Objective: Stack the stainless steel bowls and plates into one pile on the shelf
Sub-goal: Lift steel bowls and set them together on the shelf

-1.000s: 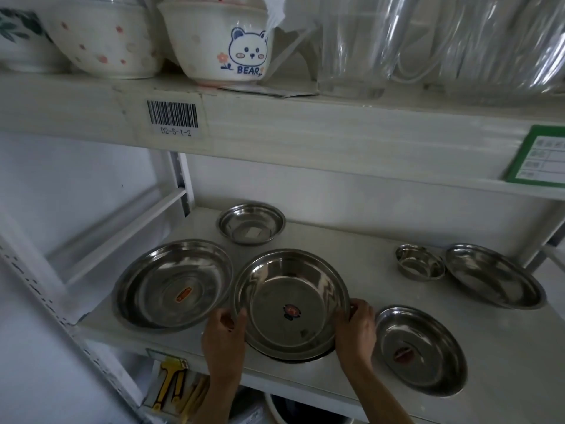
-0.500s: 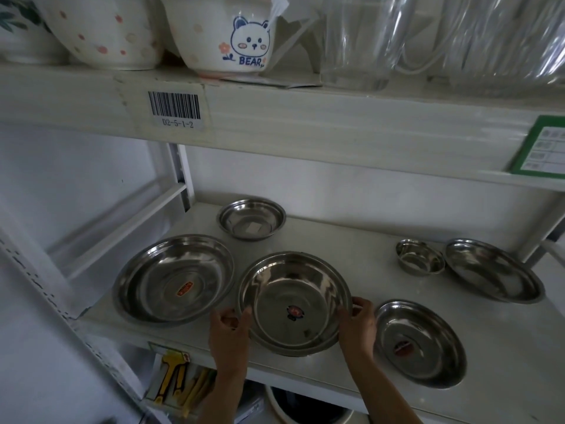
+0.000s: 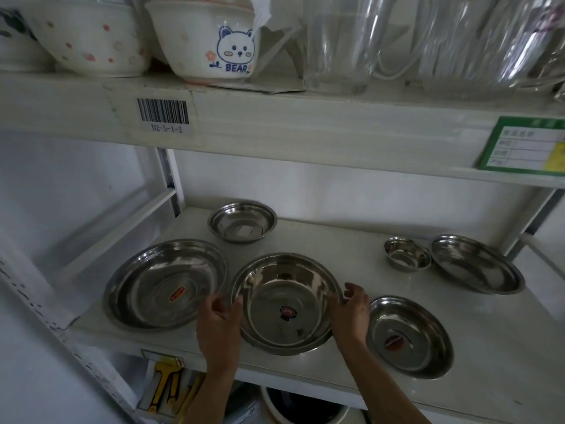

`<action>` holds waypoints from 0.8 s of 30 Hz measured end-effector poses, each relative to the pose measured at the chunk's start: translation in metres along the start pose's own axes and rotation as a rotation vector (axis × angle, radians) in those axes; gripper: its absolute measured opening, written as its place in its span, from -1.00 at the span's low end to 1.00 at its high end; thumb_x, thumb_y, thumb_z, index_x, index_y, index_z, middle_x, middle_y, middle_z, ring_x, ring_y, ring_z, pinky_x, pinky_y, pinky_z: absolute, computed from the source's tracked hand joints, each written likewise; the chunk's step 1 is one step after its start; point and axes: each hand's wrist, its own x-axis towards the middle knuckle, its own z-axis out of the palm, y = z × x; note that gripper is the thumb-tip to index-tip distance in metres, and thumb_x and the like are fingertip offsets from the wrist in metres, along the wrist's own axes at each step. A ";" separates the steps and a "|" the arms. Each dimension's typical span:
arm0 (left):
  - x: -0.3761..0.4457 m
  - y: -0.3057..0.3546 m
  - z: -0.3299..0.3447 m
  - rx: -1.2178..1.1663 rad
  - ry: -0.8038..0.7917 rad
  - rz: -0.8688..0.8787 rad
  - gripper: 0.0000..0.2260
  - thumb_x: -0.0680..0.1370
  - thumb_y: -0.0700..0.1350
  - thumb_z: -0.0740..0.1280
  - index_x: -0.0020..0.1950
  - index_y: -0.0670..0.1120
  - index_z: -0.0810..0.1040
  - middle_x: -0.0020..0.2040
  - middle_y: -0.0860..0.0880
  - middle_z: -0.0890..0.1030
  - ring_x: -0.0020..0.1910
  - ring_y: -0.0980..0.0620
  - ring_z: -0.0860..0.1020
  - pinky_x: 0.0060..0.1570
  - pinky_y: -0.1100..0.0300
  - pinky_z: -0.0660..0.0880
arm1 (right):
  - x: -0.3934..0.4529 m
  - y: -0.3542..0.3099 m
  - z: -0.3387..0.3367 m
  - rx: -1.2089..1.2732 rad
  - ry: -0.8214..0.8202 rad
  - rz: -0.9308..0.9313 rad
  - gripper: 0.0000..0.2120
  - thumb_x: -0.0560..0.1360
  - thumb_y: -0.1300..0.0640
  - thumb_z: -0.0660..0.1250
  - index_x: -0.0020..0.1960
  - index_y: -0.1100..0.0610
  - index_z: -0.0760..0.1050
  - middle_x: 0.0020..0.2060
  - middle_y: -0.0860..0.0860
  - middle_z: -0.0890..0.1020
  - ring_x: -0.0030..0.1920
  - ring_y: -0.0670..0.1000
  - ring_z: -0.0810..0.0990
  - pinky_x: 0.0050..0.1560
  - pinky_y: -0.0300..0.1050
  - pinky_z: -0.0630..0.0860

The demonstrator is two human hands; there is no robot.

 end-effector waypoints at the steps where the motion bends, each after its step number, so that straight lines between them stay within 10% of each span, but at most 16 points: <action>1: 0.000 0.006 0.001 -0.013 -0.028 0.027 -0.74 0.47 0.00 0.42 0.06 -0.10 0.50 -0.22 -0.02 0.56 -0.25 -0.01 0.55 -0.31 0.22 0.47 | 0.001 -0.002 0.000 -0.003 0.002 -0.016 -0.51 0.48 0.01 0.41 0.34 0.15 0.38 0.23 0.10 0.48 0.13 0.12 0.54 0.13 0.00 0.48; 14: 0.031 0.047 0.051 -0.010 -0.331 0.116 -0.80 0.51 0.02 0.37 -0.03 -0.11 0.59 -0.15 -0.07 0.65 -0.16 0.00 0.62 -0.14 0.15 0.54 | 0.032 -0.040 0.001 0.035 0.042 -0.191 -0.72 0.53 0.02 0.33 0.18 0.12 0.50 0.08 0.02 0.53 0.01 -0.01 0.56 0.10 -0.06 0.51; 24: 0.072 0.071 0.080 -0.106 -0.401 -0.010 -0.74 0.55 -0.09 0.31 -0.14 -0.31 0.57 -0.34 -0.15 0.55 -0.37 -0.01 0.49 -0.26 0.13 0.41 | 0.077 -0.091 0.050 -0.118 -0.236 -0.178 -0.69 0.53 -0.14 0.25 0.04 0.09 0.53 -0.08 0.03 0.65 -0.05 0.06 0.62 0.06 0.06 0.57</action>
